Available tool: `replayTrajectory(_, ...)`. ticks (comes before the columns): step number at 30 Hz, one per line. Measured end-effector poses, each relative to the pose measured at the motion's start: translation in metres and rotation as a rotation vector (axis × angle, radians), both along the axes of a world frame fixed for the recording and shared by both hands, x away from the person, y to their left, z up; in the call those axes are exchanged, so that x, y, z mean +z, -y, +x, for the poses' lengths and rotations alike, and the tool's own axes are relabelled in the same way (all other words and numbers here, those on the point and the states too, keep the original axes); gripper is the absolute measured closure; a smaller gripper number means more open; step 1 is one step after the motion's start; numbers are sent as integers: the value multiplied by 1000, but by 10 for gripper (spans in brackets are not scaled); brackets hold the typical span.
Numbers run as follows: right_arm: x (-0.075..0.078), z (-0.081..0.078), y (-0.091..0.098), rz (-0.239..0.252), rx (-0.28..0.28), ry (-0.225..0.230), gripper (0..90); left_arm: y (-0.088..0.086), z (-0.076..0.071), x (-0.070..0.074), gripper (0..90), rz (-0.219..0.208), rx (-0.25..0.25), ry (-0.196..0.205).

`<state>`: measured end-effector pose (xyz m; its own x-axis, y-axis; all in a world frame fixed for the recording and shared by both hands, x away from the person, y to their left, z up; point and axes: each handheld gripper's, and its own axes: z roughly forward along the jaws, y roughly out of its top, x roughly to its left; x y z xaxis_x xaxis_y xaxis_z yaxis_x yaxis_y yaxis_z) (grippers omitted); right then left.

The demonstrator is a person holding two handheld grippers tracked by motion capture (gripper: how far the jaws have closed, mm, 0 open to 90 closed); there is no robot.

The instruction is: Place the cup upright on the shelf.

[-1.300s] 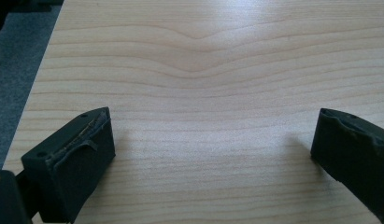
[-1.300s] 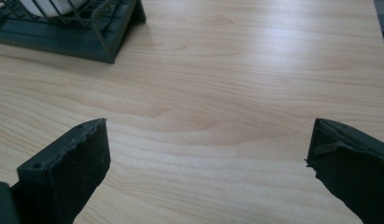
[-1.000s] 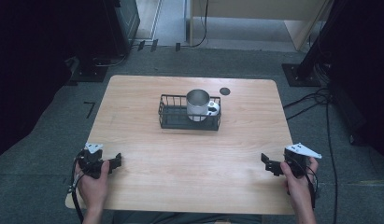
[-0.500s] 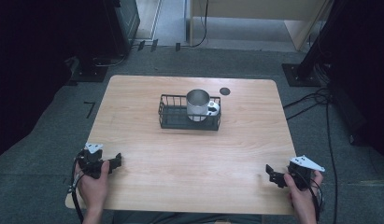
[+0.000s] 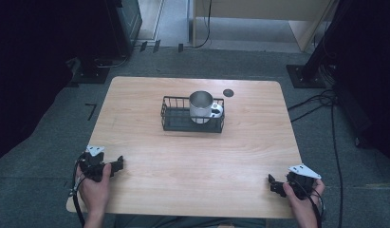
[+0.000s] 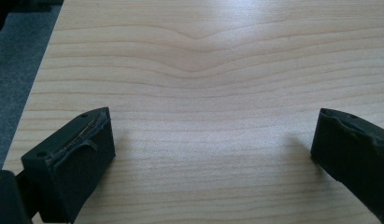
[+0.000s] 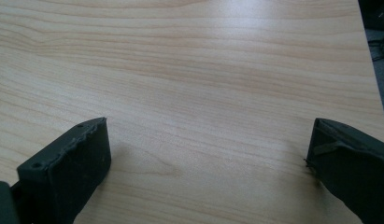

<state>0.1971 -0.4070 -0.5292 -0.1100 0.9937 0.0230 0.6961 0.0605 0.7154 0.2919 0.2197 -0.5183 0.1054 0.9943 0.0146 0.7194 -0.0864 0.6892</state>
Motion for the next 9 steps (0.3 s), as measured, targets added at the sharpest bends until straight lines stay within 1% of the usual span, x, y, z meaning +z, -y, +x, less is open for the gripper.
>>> replayTrajectory(1,0,0,1,7,0,-3,0,0,0,0,0,0,0,0)
replayTrajectory(9,0,0,1,6,-1,-3,0,0,0,0,0,0,1,0)
